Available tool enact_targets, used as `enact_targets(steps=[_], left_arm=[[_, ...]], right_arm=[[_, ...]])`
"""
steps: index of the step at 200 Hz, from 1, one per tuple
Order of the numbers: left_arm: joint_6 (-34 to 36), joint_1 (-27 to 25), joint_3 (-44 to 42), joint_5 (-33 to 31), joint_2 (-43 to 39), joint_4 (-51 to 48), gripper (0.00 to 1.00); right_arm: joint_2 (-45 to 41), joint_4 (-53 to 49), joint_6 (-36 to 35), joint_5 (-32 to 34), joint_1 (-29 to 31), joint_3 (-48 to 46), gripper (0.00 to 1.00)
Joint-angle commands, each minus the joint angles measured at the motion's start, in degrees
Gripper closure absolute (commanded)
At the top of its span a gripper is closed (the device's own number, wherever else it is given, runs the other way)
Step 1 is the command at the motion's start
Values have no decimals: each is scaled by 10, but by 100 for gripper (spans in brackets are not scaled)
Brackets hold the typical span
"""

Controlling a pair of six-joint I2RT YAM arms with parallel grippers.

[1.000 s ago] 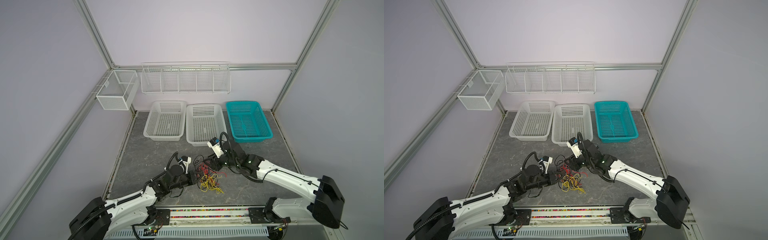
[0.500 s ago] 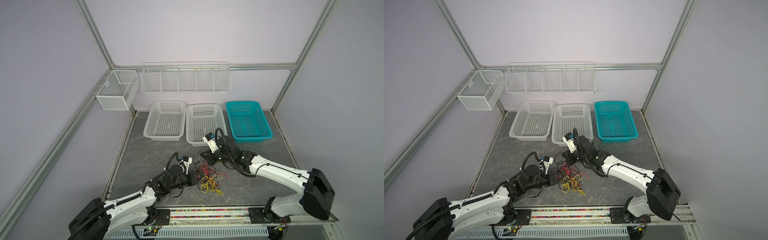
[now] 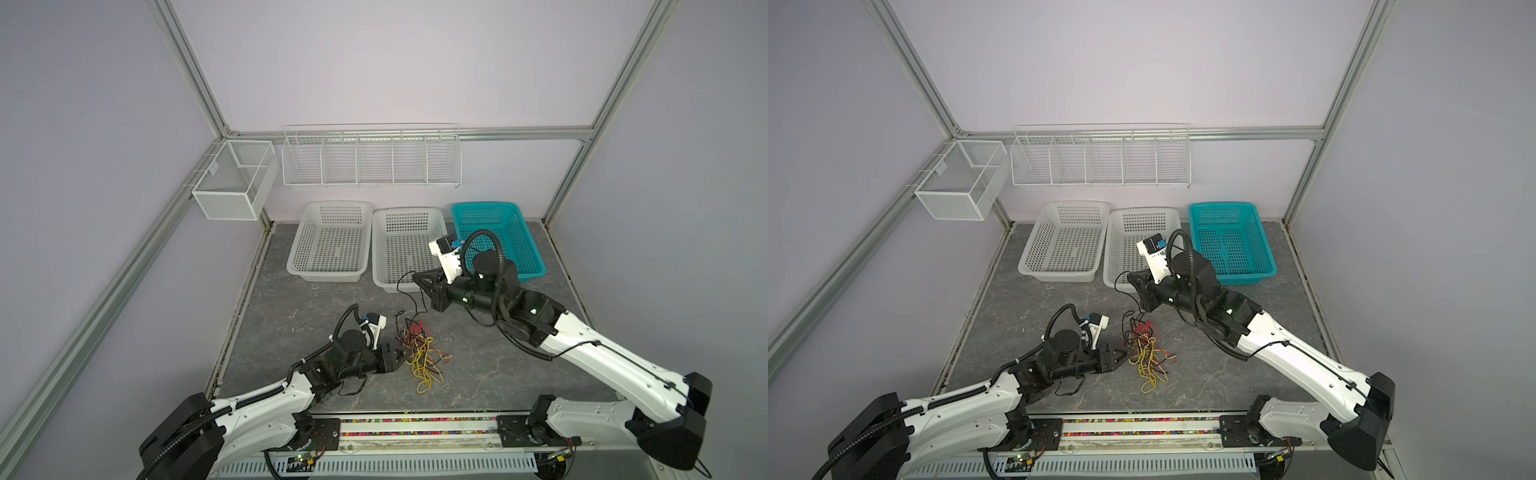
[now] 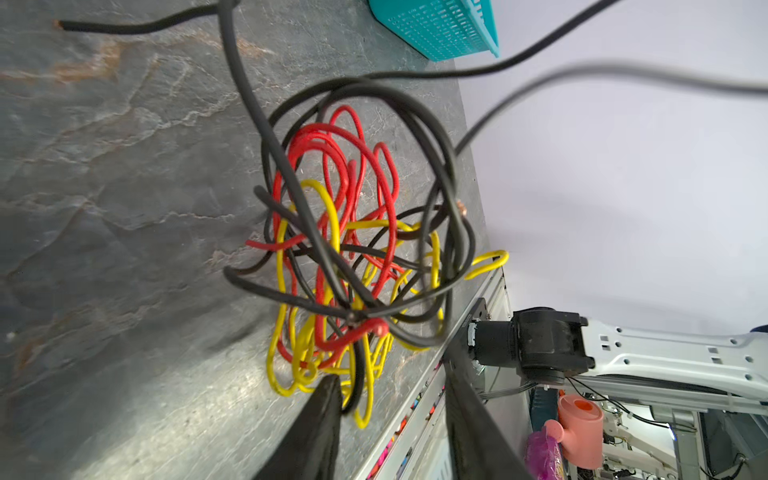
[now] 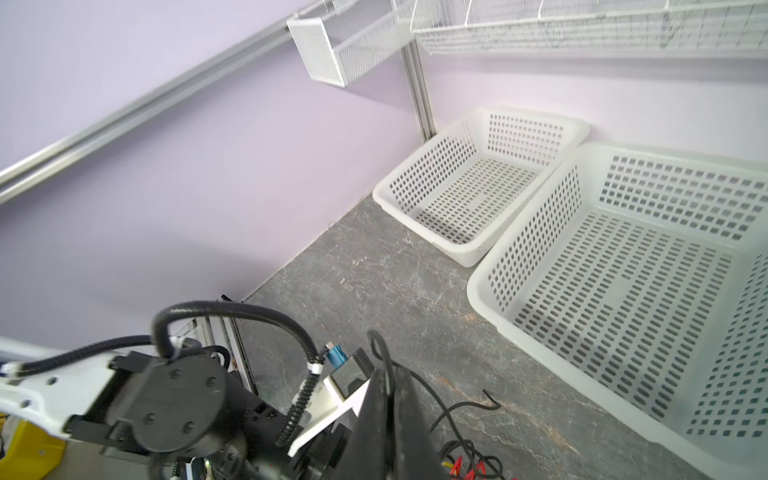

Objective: Untangle the cables

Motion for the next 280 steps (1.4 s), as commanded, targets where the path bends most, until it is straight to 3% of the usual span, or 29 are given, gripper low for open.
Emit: enact_targets(steps=[1,55,105,129,149,215,245,280], left_arm=[[12,2,-8,4,16,24,57],[20,2,-8,12,62,52,57],[31,2,-13,1,72,58,72],[27,1,-17,5,74,84,72],[23,2,-19,14,70,103,64],[12,1,-23,21,12,106,22],[4,2,-27,27,-2,119,14],[2,2,-24,39,22,144,13]], right_arm=[[-19,-35,-17,-5,3,32,93],[-53,-90,-33,-2,3,124,93],[-49,-156,-50,-8,2,217,93],[-44,-167,-45,-16,2,238,93],[-31,-186,-48,-14,2,266,93],[22,-264,-78,10,2,372,93],[0,-241,-70,36,2,290,93],[-59,-190,-40,38,2,152,93]])
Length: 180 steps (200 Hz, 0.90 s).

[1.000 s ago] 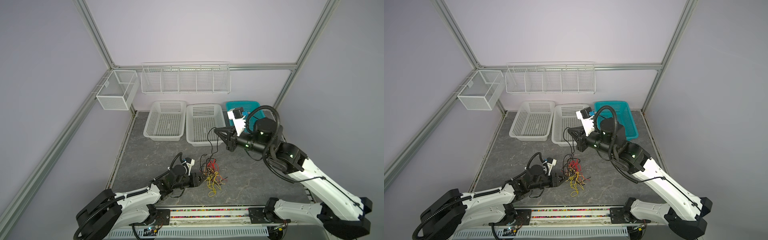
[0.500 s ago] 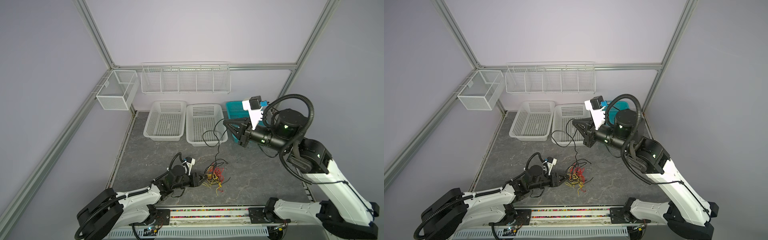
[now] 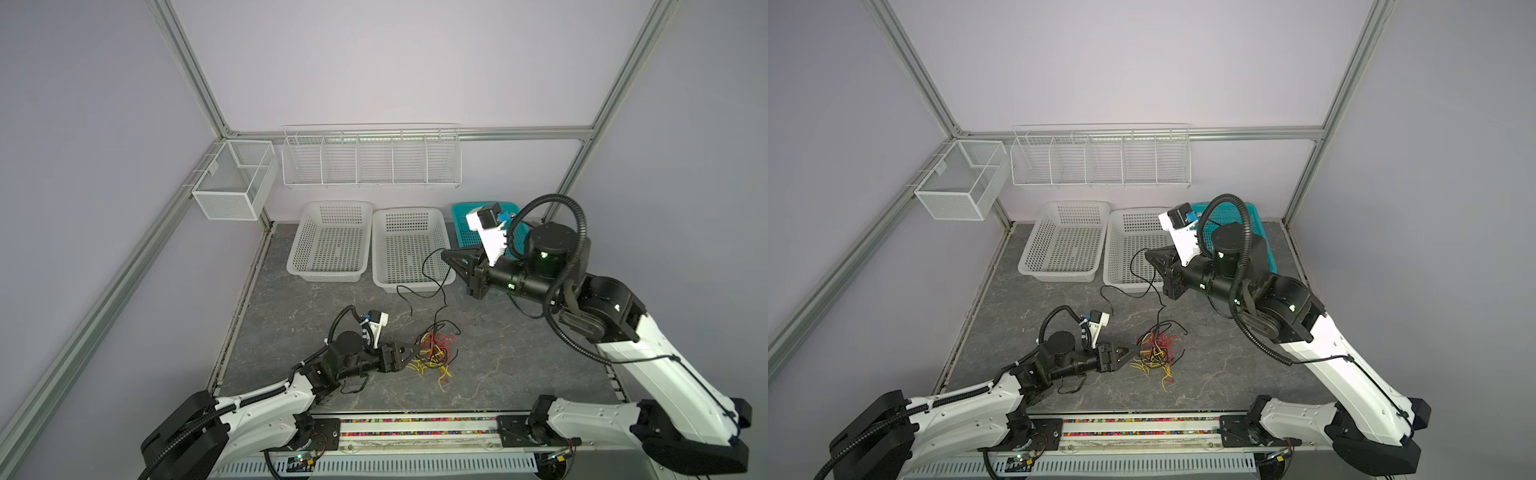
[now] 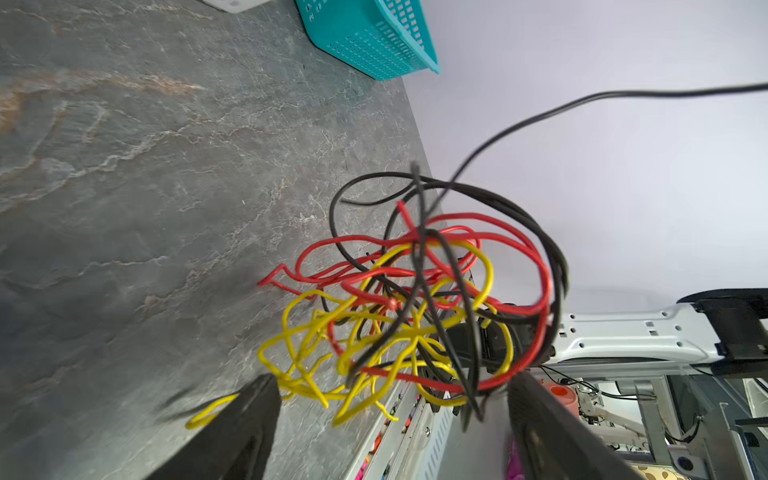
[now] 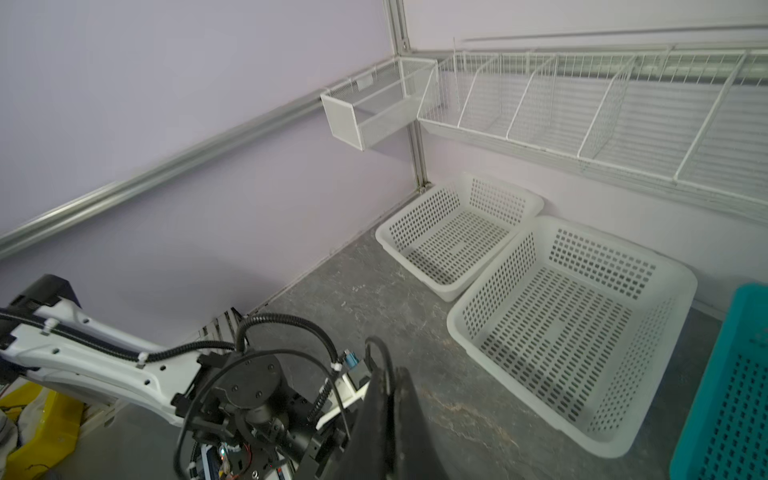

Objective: Untangle the cables

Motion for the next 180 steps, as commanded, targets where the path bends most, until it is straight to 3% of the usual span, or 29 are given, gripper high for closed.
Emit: enact_targets(steps=[1,77,105,159,180], left_arm=[[-6,2,-4,15,17,37,13],[-23,2,14,37,158,154,20],[-25,1,31,36,216,168,20],[6,1,99,-22,242,37,18],[33,1,142,-61,233,-63,18]], right_arm=[[-37,40,17,12,2,-68,93],[-145,70,100,39,2,-300,93],[-168,61,117,81,2,-360,93],[-195,36,135,140,2,-439,93],[-187,37,141,164,1,-465,93]])
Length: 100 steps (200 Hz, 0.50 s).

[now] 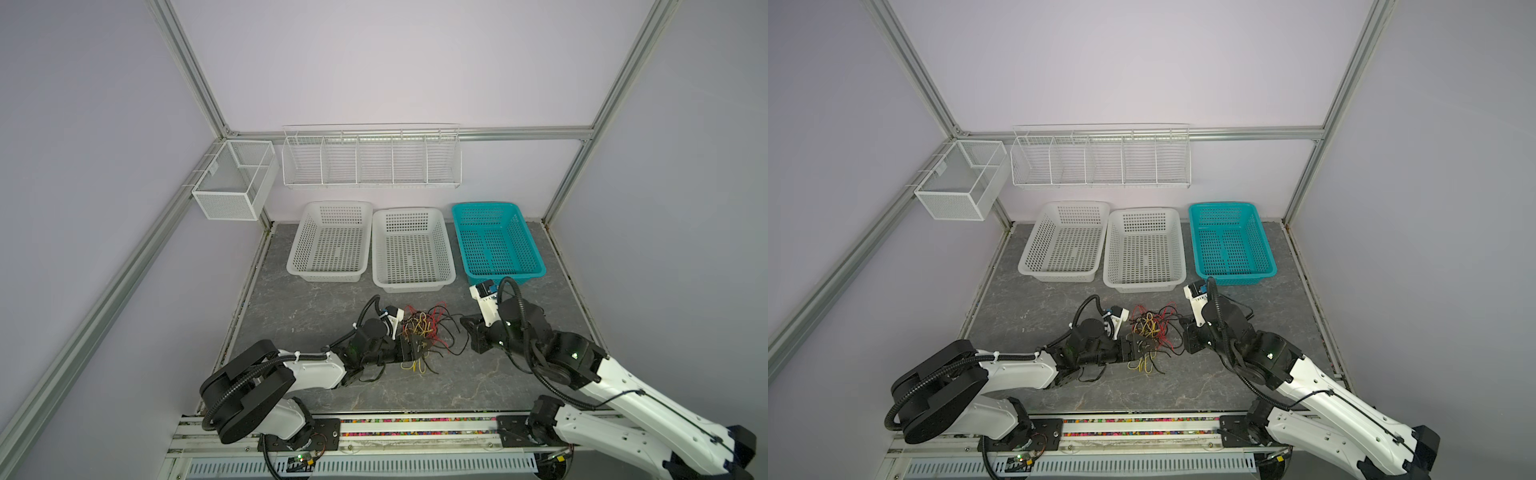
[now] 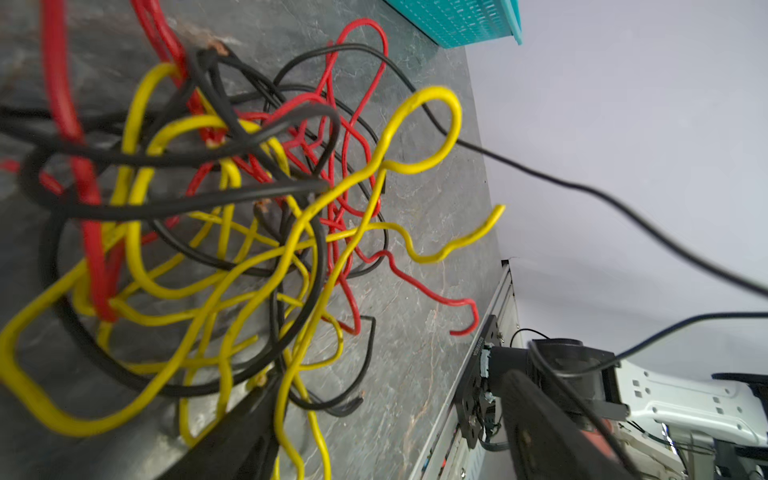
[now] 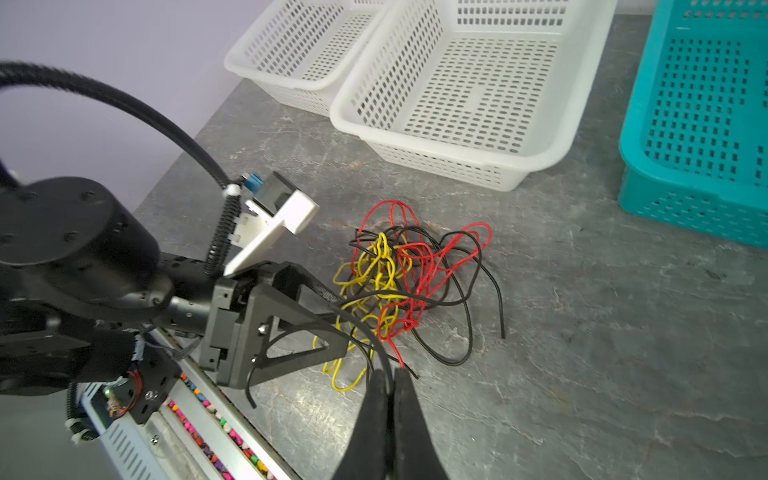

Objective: Untangle the cables

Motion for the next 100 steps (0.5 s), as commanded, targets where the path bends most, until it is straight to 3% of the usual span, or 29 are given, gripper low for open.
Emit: enact_targets(steps=[1,51,100], left_arm=[[35,1,46,-55,-9,-109,18],[44,4,86,-145,8,-220,19],[51,13,137,-157,69,-292,27]], right_arm=[[3,-2,18,43,1,-30,93],[33,7,41,81,-3,-62,93],[78,39,40,50,-13,-74,92]])
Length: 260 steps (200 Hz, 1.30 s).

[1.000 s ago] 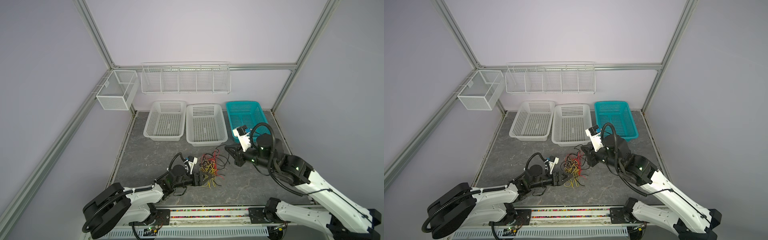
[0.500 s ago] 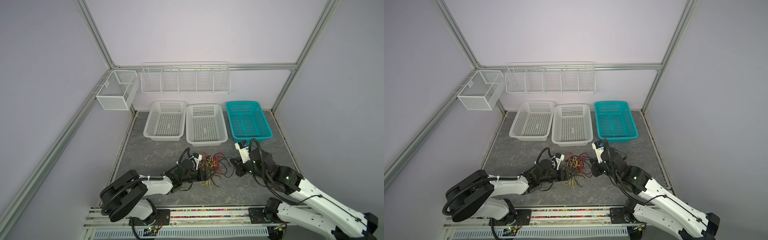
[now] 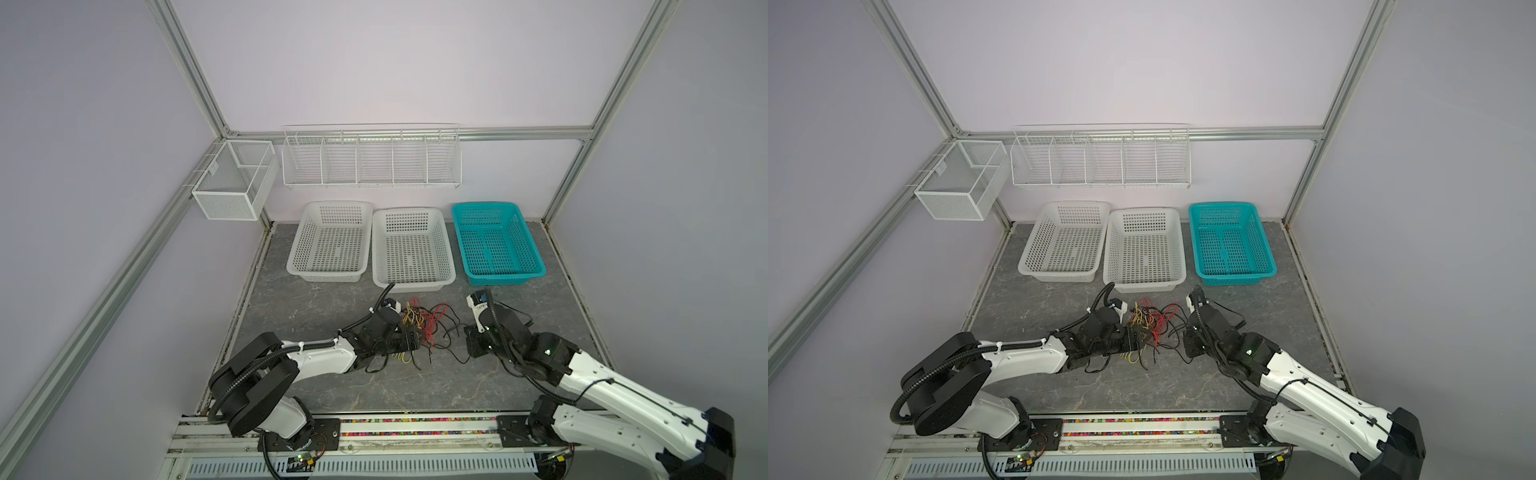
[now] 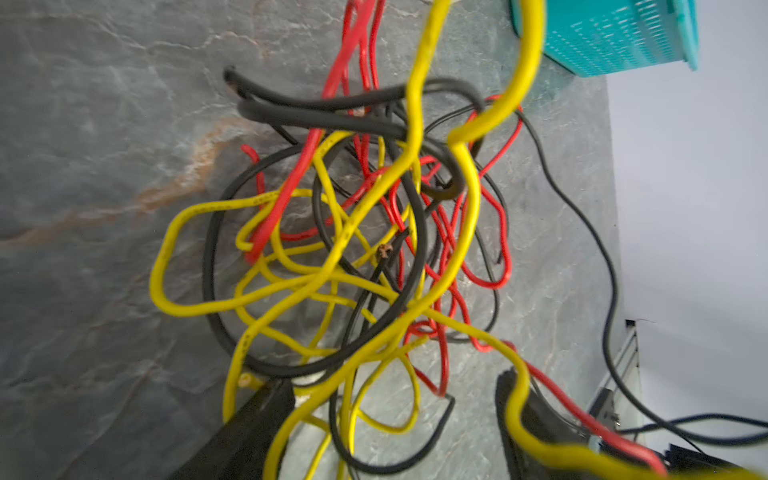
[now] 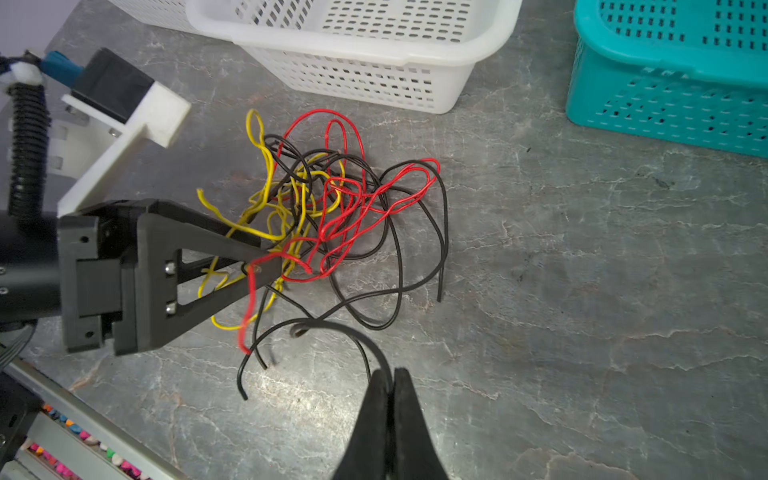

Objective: Untangle the cables

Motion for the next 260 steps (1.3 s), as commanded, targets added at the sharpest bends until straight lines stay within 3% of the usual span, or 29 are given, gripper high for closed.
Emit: enact_targets(steps=[1,20,48,106,136,169,260], left_arm=[[10,6,27,-30,30,-69,27],[6,13,21,-27,44,-69,33],[5,21,2,-21,45,-59,50],[18,27,-28,-13,34,-56,78],[28,26,-38,-11,28,-51,85],[31,26,-44,-2,24,-43,91],[44,26,-53,-2,13,-46,96]], right_arm=[[23,31,7,-9,-5,-9,92],[51,41,1,-15,-8,-5,90],[87,53,-6,-23,-22,5,85],[159,102,-20,-97,-76,32,69],[197,128,-16,-120,-84,54,52],[250,182,4,-184,-84,63,40],[366,298,90,-206,-84,92,40]])
